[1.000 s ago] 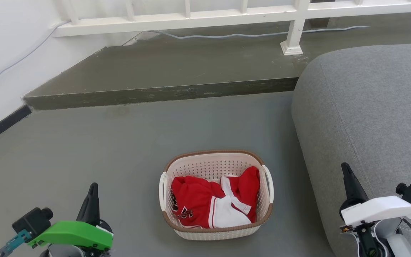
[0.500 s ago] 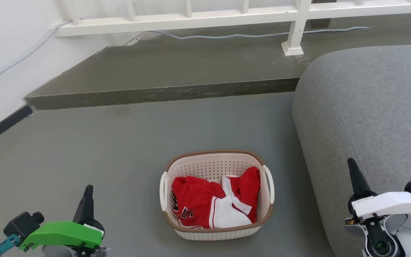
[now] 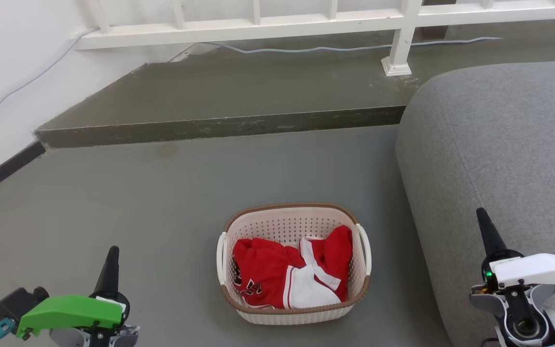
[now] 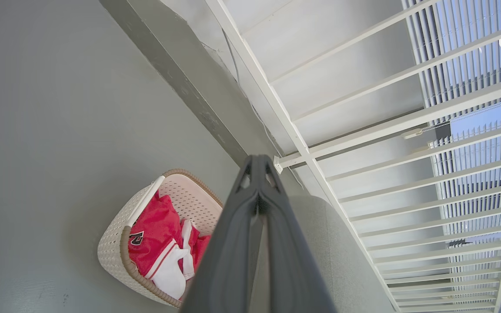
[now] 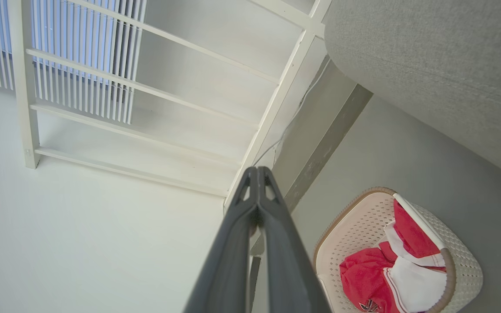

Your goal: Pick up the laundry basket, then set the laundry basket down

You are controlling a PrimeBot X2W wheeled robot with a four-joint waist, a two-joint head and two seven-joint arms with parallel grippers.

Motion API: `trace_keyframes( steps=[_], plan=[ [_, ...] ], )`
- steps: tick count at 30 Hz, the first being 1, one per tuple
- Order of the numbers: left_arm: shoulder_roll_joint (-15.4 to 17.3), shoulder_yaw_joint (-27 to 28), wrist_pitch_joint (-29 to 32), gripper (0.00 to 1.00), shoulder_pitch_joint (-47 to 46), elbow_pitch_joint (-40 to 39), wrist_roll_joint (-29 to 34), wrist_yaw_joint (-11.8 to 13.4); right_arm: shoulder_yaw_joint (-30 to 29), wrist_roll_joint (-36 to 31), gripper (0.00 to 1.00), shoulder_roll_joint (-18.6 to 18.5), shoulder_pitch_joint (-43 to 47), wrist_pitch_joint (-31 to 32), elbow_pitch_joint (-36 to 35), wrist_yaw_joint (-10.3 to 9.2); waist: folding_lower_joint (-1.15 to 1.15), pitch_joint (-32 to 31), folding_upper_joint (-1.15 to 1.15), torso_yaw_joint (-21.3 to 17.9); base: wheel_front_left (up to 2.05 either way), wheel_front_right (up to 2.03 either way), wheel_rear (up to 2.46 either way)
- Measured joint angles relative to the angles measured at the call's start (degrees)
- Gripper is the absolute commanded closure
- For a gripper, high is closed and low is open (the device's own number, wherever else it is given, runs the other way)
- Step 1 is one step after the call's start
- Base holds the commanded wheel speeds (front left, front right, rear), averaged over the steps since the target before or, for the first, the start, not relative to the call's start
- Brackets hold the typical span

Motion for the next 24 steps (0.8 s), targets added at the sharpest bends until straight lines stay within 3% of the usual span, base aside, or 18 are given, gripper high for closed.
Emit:
trace_keyframes(
  steps=[24],
  plan=[
    [0.1, 3.0, 4.1, 1.0, -1.2, 1.0, -16.4, -1.2, -4.0, 16.0, 1.0, 0.5, -1.7, 4.2, 0.4, 0.89, 0.0, -0.1, 0.0, 0.4, 0.0, 0.0, 0.0]
  ],
)
